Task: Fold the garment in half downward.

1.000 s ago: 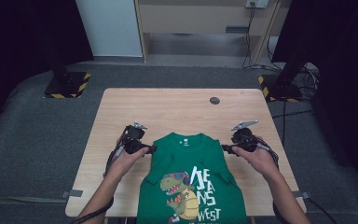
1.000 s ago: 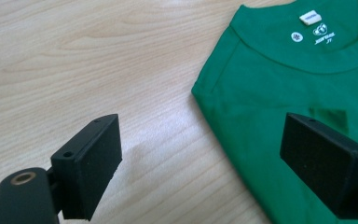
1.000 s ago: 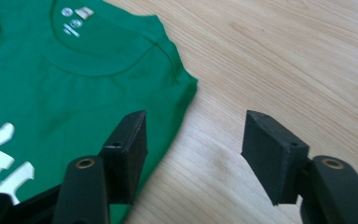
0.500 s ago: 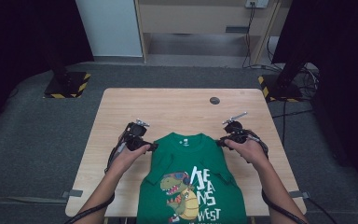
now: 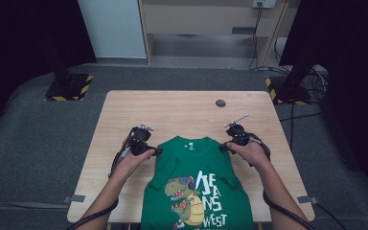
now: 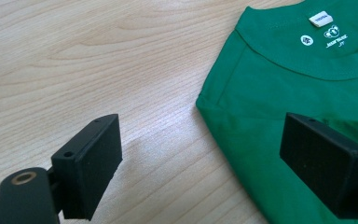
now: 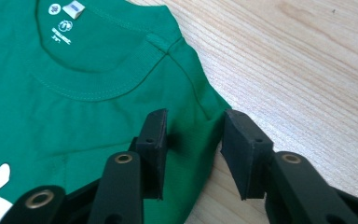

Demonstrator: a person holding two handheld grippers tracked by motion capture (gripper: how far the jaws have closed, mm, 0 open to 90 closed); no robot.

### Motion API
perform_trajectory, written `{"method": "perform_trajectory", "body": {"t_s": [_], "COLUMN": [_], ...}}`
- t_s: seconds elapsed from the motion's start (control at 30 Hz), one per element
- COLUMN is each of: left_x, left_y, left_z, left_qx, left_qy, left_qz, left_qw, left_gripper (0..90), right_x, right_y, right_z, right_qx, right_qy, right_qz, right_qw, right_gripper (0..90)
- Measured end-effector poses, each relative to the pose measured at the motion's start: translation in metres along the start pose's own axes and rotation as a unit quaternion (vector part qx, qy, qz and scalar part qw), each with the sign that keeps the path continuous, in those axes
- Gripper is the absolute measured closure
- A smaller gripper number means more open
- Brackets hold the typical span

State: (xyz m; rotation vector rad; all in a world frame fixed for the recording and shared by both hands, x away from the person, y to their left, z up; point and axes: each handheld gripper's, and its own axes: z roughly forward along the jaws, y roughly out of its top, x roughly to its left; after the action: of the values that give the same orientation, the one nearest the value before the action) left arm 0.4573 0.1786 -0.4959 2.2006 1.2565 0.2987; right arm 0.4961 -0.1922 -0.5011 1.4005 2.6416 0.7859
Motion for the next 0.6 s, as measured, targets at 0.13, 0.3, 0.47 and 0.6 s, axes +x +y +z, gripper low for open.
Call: {"method": "perform_trajectory", "body": {"t_s": [0.13,0.3,0.47,0.6], "left_x": [-0.0008,-0.0007,-0.0005,0.0004], "left_y": [-0.0002,0.0003,0.0009,0.0007], "left_z": [0.0010,0.0013,0.0011,0.0023], "left_qx": [-0.003,-0.008,-0.011,-0.007], "left_qy": [-0.002,0.002,0.003,0.006], "left_qz": [-0.004,-0.014,-0.020,-0.019], "left_qw": [1.0000,0.9999,0.9997,0.9998], "left_gripper": [11.9,10.7,10.3,13.8], "right_x": [0.0002,0.0017,0.0032,0.0025], "right_y": [0.0002,0.0001,-0.0004,-0.0020], "right_z": [0.0025,0.0048,0.0052,0.0057], "right_qx": [0.003,0.005,0.009,0.004], "right_qy": [0.000,0.003,0.002,0.006], "right_qz": [0.003,0.004,-0.001,0.005], "right_qw": [1.0000,1.0000,1.0000,1.0000], "right_gripper": [58.2,62.9,79.2,81.6]}}
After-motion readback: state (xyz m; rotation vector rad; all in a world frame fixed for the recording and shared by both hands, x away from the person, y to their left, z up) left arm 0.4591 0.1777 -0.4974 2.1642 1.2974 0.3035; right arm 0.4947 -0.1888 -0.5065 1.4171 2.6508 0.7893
